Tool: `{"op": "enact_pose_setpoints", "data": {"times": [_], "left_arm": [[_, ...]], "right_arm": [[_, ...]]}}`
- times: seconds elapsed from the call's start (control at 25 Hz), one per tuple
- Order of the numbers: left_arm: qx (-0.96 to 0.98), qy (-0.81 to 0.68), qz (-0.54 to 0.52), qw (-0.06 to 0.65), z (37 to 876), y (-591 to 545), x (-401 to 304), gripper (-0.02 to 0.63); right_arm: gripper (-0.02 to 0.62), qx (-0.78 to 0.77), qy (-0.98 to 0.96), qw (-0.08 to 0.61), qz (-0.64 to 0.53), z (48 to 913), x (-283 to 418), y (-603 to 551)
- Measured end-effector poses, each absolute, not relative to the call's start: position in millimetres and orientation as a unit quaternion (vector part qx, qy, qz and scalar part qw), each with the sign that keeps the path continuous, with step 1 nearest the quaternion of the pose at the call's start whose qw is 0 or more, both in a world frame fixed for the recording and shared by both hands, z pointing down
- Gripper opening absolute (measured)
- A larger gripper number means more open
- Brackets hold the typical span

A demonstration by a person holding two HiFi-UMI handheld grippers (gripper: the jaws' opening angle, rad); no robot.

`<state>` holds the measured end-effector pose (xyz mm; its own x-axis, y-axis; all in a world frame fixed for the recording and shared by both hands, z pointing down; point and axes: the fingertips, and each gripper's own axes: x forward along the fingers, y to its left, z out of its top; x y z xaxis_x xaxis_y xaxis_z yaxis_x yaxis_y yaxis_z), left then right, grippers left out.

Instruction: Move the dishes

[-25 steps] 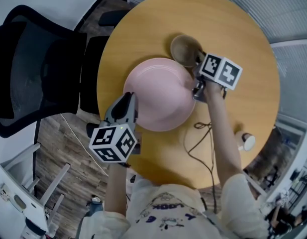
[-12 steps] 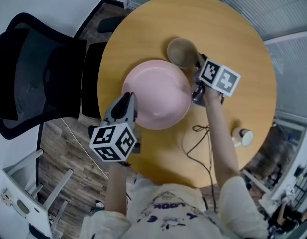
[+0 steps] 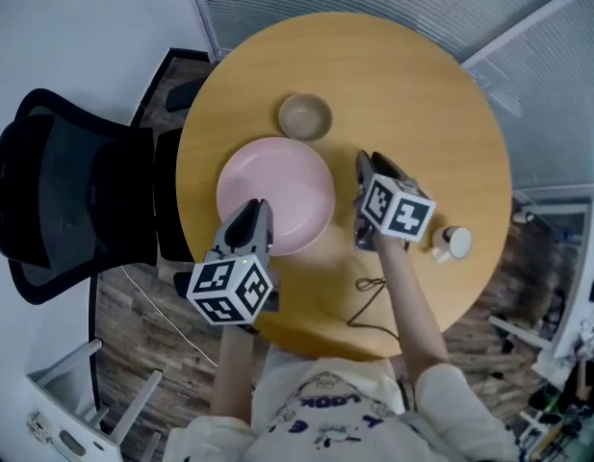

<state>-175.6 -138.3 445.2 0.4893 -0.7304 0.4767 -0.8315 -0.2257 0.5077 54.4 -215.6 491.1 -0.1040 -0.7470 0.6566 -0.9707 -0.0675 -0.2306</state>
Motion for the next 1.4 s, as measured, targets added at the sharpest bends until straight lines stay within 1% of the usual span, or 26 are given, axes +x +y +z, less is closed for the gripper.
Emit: {"op": "enact_pose_setpoints", "data": {"times": [0.08,0.2,0.32,0.52,0.76,0.88,1.04,1.16,1.4], "left_arm": [[0.794,-0.483,0.073,0.362,439,-134,-157,0.055],[0.814,-0.458,0.081,0.347,429,-127,-129,0.055],[0.830,-0.434,0.089,0.340,426,-119,-101,0.055],[0.850,-0.398,0.102,0.329,417,-101,-56,0.055],[0.866,-0.360,0.130,0.323,419,-71,-6,0.055],[0.869,-0.343,0.144,0.327,425,-55,18,0.055],[0.871,-0.327,0.161,0.330,434,-37,41,0.055],[0.870,-0.321,0.173,0.331,439,-25,49,0.055],[0.863,-0.326,0.187,0.337,450,-11,49,0.055]], "right_arm": [[0.104,0.662,-0.663,0.168,0.306,479,68,-187],[0.085,0.694,-0.652,0.166,0.257,454,94,-148],[0.081,0.731,-0.625,0.153,0.228,435,125,-113],[0.081,0.785,-0.569,0.120,0.214,421,172,-61],[0.081,0.837,-0.492,0.114,0.208,428,216,-2],[0.087,0.841,-0.479,0.121,0.222,440,230,19],[0.137,0.834,-0.478,0.121,0.247,460,237,32],[0.160,0.828,-0.484,0.121,0.257,469,233,37],[0.172,0.810,-0.496,0.129,0.285,496,221,36]]}}
